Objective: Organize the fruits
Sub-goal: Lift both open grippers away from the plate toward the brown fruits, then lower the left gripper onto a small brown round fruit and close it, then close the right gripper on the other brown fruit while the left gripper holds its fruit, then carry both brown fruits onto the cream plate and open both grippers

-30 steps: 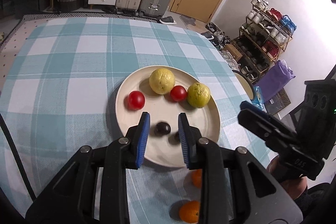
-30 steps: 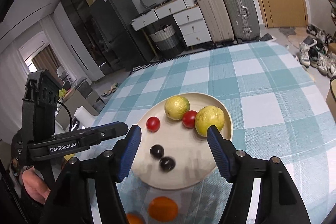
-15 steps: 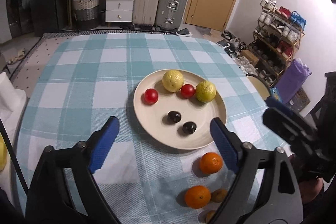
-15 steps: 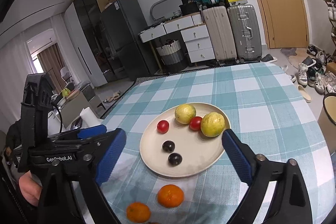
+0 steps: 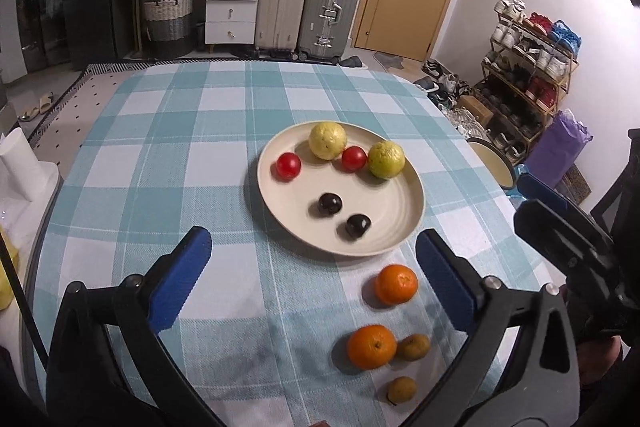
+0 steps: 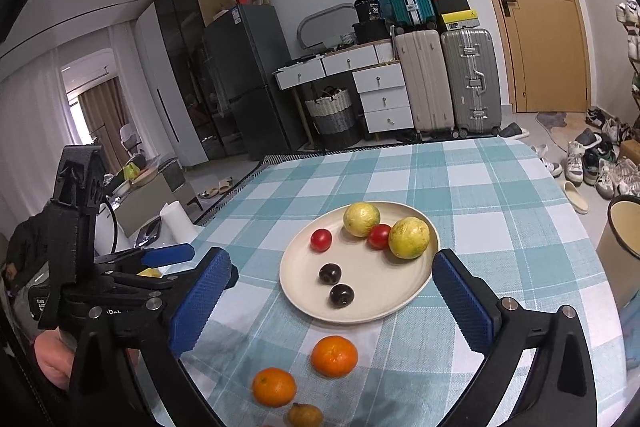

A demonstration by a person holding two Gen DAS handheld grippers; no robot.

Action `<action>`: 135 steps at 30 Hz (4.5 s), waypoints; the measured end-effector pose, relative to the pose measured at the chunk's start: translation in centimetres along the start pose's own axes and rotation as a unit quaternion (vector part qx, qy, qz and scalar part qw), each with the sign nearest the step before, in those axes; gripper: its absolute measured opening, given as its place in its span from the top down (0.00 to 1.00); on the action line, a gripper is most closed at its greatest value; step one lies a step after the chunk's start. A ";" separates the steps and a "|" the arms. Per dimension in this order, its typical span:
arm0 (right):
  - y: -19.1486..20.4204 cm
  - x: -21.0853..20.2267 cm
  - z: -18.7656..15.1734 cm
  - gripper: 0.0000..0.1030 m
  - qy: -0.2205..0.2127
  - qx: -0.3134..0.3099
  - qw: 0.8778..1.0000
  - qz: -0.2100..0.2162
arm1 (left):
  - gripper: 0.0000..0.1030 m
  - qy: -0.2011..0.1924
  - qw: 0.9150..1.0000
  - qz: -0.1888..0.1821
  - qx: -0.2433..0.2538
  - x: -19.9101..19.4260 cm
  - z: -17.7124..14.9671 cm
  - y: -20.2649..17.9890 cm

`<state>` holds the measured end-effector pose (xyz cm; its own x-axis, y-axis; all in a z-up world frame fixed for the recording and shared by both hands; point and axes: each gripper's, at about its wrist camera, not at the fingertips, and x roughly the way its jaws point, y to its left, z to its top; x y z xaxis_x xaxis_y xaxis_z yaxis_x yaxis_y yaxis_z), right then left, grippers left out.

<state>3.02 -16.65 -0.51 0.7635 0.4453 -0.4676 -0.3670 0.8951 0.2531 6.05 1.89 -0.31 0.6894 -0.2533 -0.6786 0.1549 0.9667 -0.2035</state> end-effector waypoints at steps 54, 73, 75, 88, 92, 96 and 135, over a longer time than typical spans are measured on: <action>-2.1 -2.1 -7.3 0.00 0.074 0.047 0.996 -0.011 | 0.66 0.150 0.981 -0.109 0.055 2.8 -12.6 -5.5; -1.1 -0.8 -9.2 0.00 0.129 0.037 0.991 0.009 | 0.79 0.109 0.985 -0.129 0.029 -0.4 -10.2 -2.5; -1.0 -0.4 -9.5 0.00 0.134 0.036 0.990 0.012 | 0.79 0.101 0.987 -0.126 0.024 -0.8 -9.7 -1.8; 0.5 1.8 -10.5 0.24 0.173 0.014 0.984 0.034 | 0.79 0.074 0.992 -0.106 -0.004 -2.8 -8.2 1.7; 0.6 2.4 -10.7 0.33 0.181 0.015 0.982 0.042 | 0.79 0.072 0.992 -0.104 -0.013 -2.8 -8.1 2.3; 1.2 3.1 -11.1 0.62 0.197 0.003 0.980 0.042 | 0.79 0.073 0.992 -0.104 -0.019 -2.6 -8.1 2.6; -2.9 6.3 -1.3 0.72 0.100 0.015 0.994 0.046 | 0.79 0.070 0.990 -0.115 -0.037 8.4 4.5 2.2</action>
<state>8.21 -16.40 -5.29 0.6058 0.5231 -0.5994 -0.4114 0.8509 0.3268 15.34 2.02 -3.27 0.5367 -0.4748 -0.6975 0.2409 0.8785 -0.4126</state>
